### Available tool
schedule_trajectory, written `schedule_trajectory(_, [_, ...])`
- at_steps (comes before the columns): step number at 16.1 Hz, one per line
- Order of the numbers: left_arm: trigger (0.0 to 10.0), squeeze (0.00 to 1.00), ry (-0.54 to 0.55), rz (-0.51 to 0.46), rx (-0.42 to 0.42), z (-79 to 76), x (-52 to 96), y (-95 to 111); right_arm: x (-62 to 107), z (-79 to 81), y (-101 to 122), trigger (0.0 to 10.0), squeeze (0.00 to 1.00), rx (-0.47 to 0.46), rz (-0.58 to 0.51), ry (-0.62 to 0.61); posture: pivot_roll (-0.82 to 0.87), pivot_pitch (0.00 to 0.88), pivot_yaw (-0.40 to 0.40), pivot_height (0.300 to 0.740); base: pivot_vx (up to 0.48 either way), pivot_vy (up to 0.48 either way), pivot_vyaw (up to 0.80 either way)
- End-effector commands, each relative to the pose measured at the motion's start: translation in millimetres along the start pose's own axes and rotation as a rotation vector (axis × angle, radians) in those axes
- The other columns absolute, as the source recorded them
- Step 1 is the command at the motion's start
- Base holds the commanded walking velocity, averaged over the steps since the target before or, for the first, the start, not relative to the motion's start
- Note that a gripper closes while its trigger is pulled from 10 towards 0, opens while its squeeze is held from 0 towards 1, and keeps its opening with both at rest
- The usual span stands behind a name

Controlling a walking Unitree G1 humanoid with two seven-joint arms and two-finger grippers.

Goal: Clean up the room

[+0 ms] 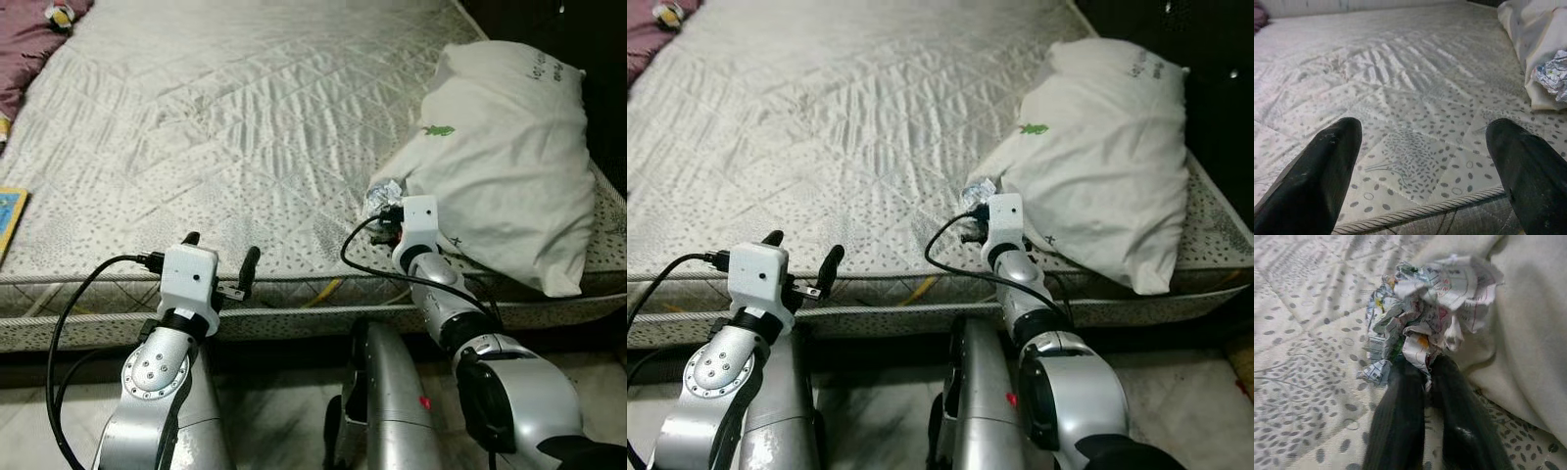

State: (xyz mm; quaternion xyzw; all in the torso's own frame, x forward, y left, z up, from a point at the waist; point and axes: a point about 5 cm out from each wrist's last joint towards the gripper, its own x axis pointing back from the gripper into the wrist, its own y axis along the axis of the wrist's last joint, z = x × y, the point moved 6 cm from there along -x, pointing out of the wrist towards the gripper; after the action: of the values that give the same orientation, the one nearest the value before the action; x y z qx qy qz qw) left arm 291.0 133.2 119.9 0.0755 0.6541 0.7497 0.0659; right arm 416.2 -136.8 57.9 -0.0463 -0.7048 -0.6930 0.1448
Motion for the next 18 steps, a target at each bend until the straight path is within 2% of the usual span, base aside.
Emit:
schedule_trajectory(1, [10.0,0.0,-0.004,0.0,0.001,-0.8,-0.7,-1.7,1.4,-6.7,2.6,0.0,0.0,-0.009,-0.02,-0.014,0.15,0.011,-0.095,0.495,0.0,0.0,0.0])
schedule_trajectory(7, [10.0,0.0,-0.004,-0.007,0.003,-2.5,-2.0,-3.1,7.2,-0.2,-8.6,0.0,0.0,0.003,-0.021,0.05,0.13,0.014,-0.09,0.495,0.0,0.0,0.0])
schedule_trajectory(9, [10.0,0.0,-0.006,-0.005,0.005,-3.1,-1.5,-3.9,10.0,7.2,-11.3,0.0,0.0,-0.014,-0.031,0.101,0.13,0.016,-0.085,0.495,0.0,0.0,0.0])
schedule_trajectory(10, [10.0,0.0,-0.01,0.0,0.005,-4.6,-0.8,-5.5,13.4,21.0,-16.1,1.7,0.0,0.017,-0.025,0.189,0.12,0.02,-0.081,0.495,0.0,0.0,0.0])
schedule_trajectory(11, [10.0,0.0,-0.014,0.005,0.005,-5.3,-0.5,-6.8,15.9,29.2,-20.3,5.9,0.0,0.06,-0.015,0.242,0.12,0.023,-0.077,0.495,0.0,0.0,0.0])
schedule_trajectory(12, [10.0,0.0,-0.018,0.007,0.005,-5.6,-0.4,-7.2,17.7,33.4,-23.4,7.2,0.0,0.097,-0.008,0.269,0.12,0.025,-0.075,0.495,0.0,0.0,0.0])
schedule_trajectory(13, [10.0,0.0,-0.021,0.007,0.004,-6.2,-0.8,-7.1,18.9,33.7,-22.4,7.8,0.0,0.115,-0.02,0.274,0.11,0.026,-0.072,0.495,0.0,0.0,0.0])
schedule_trajectory(14, [10.0,0.0,-0.023,0.004,0.004,-6.7,-1.8,-5.8,19.5,30.4,-19.9,10.0,0.0,0.103,-0.036,0.259,0.11,0.026,-0.07,0.495,0.0,0.0,0.0])
schedule_trajectory(16, [10.0,0.0,-0.019,-0.007,0.004,-5.7,-3.1,-2.9,23.3,24.2,-11.2,10.0,0.0,0.051,-0.088,0.239,0.1,0.019,-0.058,0.495,0.0,0.0,0.0])
schedule_trajectory(18, [10.0,0.0,0.031,0.0,0.004,1.9,-2.8,-6.2,37.9,17.5,0.3,10.0,0.0,-0.055,-0.171,0.216,0.08,0.0,-0.046,0.495,0.0,0.0,0.0])
